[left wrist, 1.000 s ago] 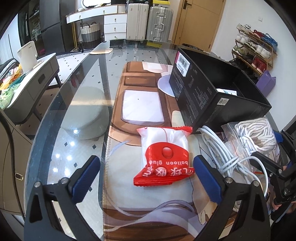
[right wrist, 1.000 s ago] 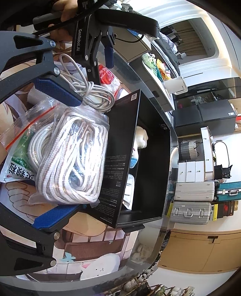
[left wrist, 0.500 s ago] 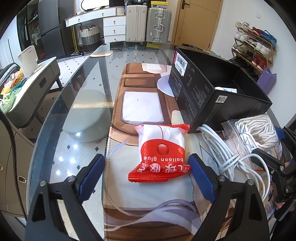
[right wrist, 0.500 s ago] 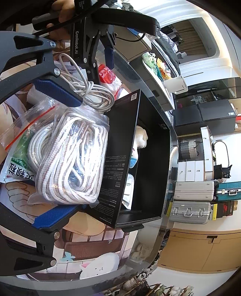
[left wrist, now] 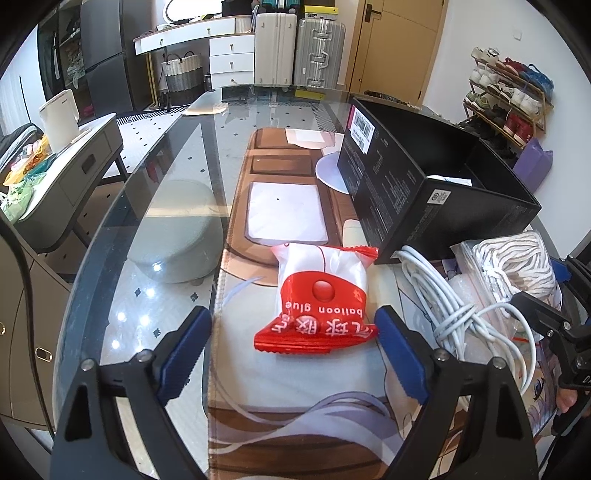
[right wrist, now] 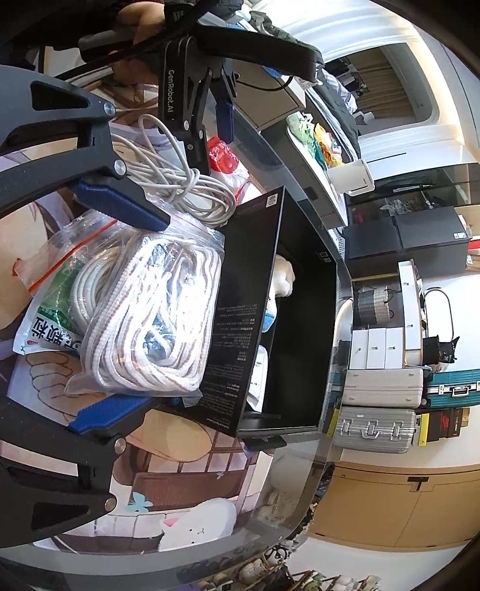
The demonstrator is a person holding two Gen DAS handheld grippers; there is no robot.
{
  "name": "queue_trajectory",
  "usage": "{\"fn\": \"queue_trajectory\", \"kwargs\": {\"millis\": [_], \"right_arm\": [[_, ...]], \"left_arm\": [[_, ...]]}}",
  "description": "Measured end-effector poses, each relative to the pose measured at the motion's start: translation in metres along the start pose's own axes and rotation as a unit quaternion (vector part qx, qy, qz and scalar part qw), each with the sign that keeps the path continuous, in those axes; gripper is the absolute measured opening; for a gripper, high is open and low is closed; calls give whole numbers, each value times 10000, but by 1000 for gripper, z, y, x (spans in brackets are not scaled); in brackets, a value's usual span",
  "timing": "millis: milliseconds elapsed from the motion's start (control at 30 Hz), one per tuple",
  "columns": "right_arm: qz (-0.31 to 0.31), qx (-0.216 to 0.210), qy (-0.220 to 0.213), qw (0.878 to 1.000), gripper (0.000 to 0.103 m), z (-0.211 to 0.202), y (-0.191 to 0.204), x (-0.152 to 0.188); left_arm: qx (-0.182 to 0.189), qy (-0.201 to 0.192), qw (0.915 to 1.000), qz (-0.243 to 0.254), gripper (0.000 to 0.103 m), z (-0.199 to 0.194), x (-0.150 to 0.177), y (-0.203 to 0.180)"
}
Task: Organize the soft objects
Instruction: 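Grasp the red balloon glue packet with the left tool while the right tool grasps the rope bag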
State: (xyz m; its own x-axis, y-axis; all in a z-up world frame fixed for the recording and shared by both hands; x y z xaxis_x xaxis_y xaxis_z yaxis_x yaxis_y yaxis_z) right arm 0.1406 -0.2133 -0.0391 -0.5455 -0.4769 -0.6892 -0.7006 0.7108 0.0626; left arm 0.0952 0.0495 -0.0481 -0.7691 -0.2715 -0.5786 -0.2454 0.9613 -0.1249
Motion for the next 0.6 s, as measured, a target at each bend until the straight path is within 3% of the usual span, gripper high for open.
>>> {"fn": "queue_trajectory", "kwargs": {"millis": [600], "right_arm": [[61, -142, -100, 9998, 76, -15, -12, 7]], "left_arm": [[-56, -365, 9993, 101, 84, -10, 2, -6]]}}
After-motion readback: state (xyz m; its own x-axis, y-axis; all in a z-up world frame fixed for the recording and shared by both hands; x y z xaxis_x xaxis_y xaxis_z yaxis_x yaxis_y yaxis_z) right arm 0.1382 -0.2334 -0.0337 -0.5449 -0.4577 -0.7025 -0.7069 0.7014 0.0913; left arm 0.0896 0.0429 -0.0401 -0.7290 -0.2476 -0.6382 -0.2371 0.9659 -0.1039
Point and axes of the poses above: each gripper's, at about its wrist camera, not at the fingertips, and z roughly the way its jaws point, y to its left, x to its underside, the point moved 2 cm from there along z, roughly the way its jaws point, and after that the axes turned 3 degrees about -z, right-handed, at the moved point
